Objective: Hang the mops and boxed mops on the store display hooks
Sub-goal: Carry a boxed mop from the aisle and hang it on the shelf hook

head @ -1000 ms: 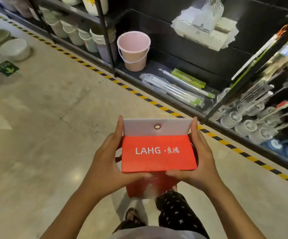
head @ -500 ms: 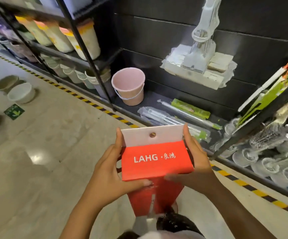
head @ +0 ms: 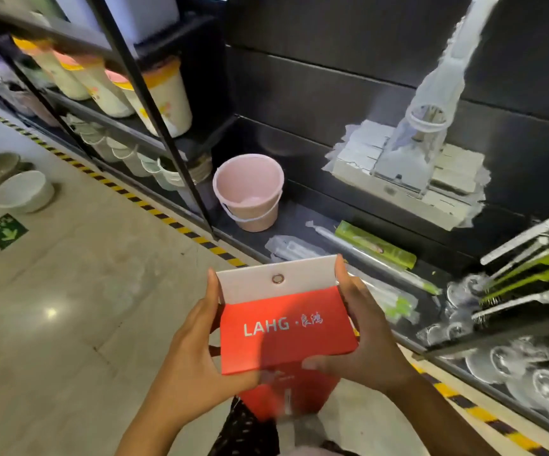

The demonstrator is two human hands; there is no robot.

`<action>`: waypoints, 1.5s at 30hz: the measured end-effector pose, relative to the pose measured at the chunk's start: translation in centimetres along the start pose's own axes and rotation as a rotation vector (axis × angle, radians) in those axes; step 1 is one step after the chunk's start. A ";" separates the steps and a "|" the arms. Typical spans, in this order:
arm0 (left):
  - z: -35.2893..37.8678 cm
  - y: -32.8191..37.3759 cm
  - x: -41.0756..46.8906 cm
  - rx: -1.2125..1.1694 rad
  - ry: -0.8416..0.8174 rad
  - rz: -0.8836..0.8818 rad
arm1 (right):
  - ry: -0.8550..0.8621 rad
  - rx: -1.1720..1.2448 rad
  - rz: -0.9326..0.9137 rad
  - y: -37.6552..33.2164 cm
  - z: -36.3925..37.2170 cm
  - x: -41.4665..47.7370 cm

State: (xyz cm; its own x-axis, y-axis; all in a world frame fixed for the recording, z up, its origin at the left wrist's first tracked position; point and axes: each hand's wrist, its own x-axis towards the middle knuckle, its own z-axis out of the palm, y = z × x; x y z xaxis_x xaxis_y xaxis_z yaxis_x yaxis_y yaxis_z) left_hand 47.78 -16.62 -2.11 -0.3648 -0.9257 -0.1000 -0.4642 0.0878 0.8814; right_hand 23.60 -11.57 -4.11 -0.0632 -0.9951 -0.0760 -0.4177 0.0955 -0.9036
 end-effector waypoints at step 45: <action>-37.5 5.5 52.9 -0.082 0.061 0.348 | 0.257 -0.063 -0.306 -26.8 2.5 58.5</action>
State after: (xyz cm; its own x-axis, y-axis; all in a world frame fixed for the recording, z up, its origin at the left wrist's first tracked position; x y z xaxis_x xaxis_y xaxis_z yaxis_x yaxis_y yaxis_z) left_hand 56.25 -78.87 14.76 -0.4400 -0.8658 0.2382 -0.2532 0.3742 0.8921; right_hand 33.36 -72.38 14.62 -0.1489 -0.9399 0.3074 -0.5066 -0.1944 -0.8400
